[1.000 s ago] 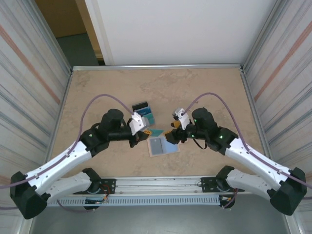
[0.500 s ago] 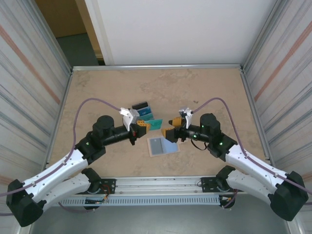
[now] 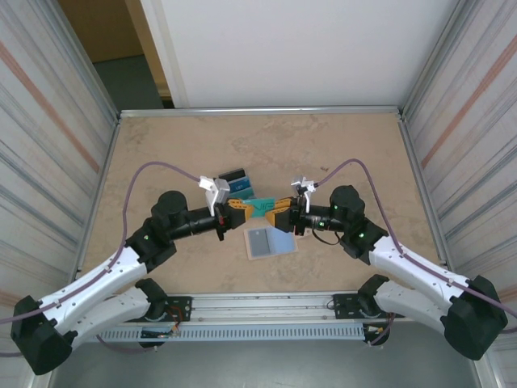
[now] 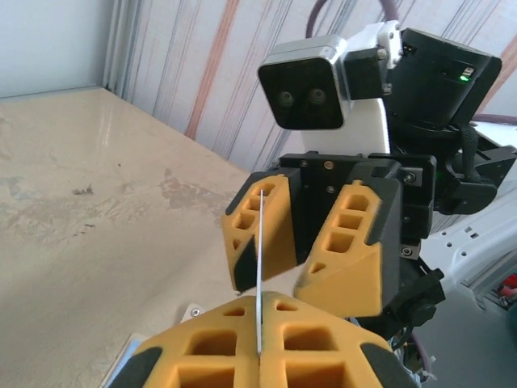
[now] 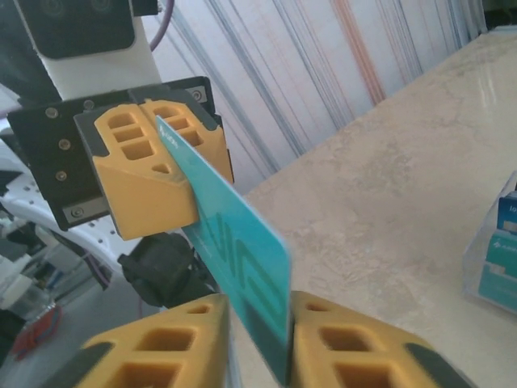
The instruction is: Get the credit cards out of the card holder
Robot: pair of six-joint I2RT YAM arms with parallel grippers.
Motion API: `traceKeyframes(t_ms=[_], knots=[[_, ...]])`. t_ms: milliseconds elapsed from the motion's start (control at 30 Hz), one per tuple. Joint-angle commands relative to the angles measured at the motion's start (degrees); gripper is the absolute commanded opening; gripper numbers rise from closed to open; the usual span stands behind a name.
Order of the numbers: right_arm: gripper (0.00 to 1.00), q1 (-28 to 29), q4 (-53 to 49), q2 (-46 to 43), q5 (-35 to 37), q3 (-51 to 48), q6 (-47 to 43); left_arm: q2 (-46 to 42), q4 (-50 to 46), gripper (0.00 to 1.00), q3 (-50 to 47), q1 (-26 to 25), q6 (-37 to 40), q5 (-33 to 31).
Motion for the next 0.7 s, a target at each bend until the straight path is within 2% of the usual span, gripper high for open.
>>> traceKeyframes(t_ms=[0, 67, 100, 167, 267, 333, 400, 467, 667], knots=[[0.08, -0.3, 1.1, -1.0, -1.3, 1.5, -0.7, 0.4, 2.0, 0.0, -0.2, 0.1, -0.5, 1.9], [0.02, -0.3, 0.0, -1.4, -0.9, 1.5, -1.1, 0.4, 1.0, 0.1, 0.2, 0.0, 0.2, 1.5], [0.0, -0.3, -0.9, -1.7, -0.5, 1.6, -1.6, 0.4, 0.2, 0.19, 0.4, 0.1, 0.7, 1.2], [0.0, -0.3, -3.3, -2.6, 0.5, 1.7, -2.7, -0.2, -2.3, 0.36, 1.2, 0.0, 2.0, 0.4], [0.0, -0.2, -8.2, -4.0, 2.3, 2.1, -4.6, -1.5, -7.2, 0.55, 2.7, 0.1, 5.3, -1.0], [0.0, -0.2, -12.1, -4.6, 2.9, 2.7, -6.1, -2.0, -11.5, 0.58, 4.3, 0.0, 7.9, -2.1], [0.0, 0.0, -15.8, -4.8, 2.9, 3.5, -7.6, -1.8, -17.0, 0.66, 6.9, 0.1, 11.2, -3.0], [0.0, 0.2, -19.0, -4.7, 2.2, 4.4, -9.0, -1.0, -22.1, 0.69, 9.6, 0.0, 14.5, -3.3], [0.0, 1.3, -23.2, -3.9, 0.4, 6.5, -11.8, 5.9, -38.1, 0.69, 19.9, 0.1, 24.2, -1.3]])
